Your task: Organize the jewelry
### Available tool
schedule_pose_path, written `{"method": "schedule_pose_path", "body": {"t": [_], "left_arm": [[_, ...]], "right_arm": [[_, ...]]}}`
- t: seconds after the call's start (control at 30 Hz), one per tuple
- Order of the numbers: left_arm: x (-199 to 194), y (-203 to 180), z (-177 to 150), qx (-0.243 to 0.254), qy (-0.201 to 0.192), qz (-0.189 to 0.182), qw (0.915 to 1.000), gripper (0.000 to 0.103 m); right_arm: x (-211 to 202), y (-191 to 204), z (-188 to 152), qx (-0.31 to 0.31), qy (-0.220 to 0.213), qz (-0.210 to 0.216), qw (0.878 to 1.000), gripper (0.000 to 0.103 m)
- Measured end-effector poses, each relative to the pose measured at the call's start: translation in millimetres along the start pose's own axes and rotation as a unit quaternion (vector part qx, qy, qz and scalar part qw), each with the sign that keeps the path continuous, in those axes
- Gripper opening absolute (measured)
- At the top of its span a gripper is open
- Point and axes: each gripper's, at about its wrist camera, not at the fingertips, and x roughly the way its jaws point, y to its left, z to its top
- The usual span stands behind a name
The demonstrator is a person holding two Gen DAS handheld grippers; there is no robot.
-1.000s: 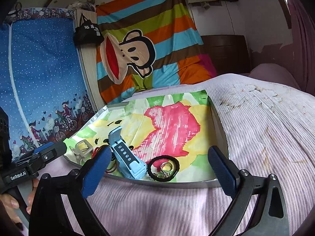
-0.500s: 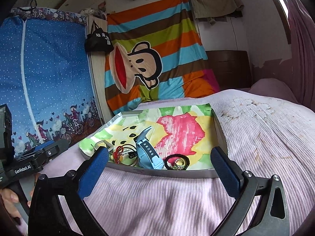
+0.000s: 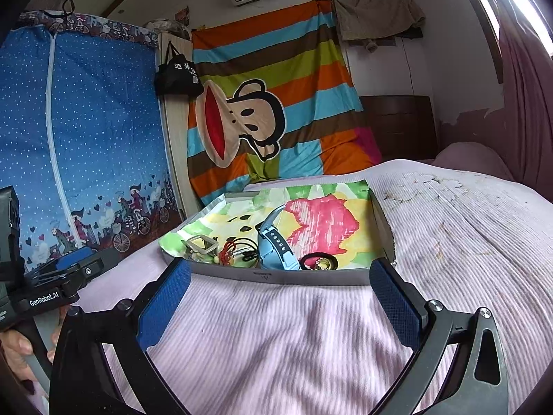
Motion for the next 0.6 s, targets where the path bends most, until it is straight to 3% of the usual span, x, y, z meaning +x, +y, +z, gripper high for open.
{"method": "schedule_pose_path", "body": {"t": [0.6], "left_arm": [[-47.0,4.7,-30.7,0.013,-0.012,0.005,0.9998,0.103]], "right_arm": [[-44.7,8.7,-31.1,0.001,0.006,-0.022,1.000,0.102]]}}
